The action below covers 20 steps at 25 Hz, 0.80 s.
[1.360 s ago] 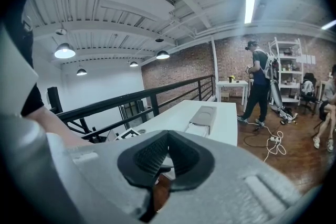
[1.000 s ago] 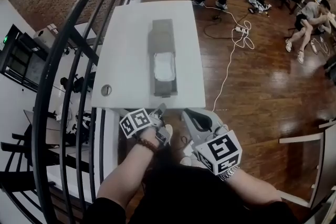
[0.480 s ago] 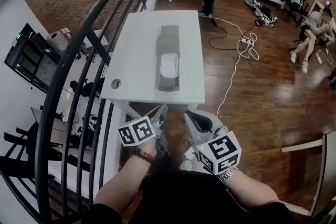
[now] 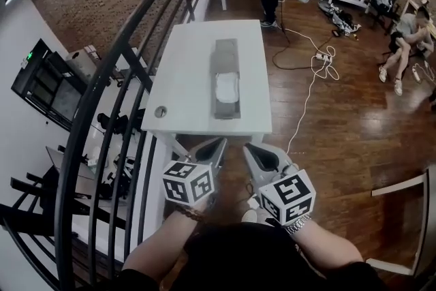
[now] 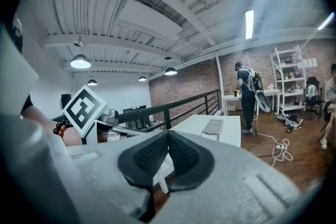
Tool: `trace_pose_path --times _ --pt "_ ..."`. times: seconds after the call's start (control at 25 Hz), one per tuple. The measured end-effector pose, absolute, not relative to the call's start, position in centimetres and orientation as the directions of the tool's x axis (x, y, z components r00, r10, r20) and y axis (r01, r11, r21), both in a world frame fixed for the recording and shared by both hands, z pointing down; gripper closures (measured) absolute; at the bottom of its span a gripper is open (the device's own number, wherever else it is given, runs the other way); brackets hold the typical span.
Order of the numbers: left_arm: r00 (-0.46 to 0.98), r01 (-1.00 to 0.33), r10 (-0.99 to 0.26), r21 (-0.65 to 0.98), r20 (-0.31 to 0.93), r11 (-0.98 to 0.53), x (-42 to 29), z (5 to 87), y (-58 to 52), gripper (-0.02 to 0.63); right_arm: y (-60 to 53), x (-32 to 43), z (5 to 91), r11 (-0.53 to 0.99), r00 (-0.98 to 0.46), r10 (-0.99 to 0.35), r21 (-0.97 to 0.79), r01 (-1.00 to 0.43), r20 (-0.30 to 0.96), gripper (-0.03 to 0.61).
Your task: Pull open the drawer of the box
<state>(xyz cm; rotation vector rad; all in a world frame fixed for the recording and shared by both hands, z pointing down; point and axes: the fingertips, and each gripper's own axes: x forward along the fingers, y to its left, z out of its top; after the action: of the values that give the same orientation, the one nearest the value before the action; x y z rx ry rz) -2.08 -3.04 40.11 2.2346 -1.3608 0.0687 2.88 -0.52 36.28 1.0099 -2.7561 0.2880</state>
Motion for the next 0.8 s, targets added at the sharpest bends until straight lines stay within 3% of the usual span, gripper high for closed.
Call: trace_pose_path --times 0.48,0.8 --pt "0.6 -0.799 -0.762 0.233 0.243 -0.555 -3.0 36.4 2.7 0.6 4.0 0.0 34.7 0.676 -0.673 -0.703 -0.081 -0.733 0.229 0.589" --pt "0.641 -0.767 -0.732 0.214 0.232 -0.605 -4.9 36.2 7.0 0.6 8.1 -2.2 34.9 0.639 -0.635 -0.736 -0.07 -0.766 0.235 0.589"
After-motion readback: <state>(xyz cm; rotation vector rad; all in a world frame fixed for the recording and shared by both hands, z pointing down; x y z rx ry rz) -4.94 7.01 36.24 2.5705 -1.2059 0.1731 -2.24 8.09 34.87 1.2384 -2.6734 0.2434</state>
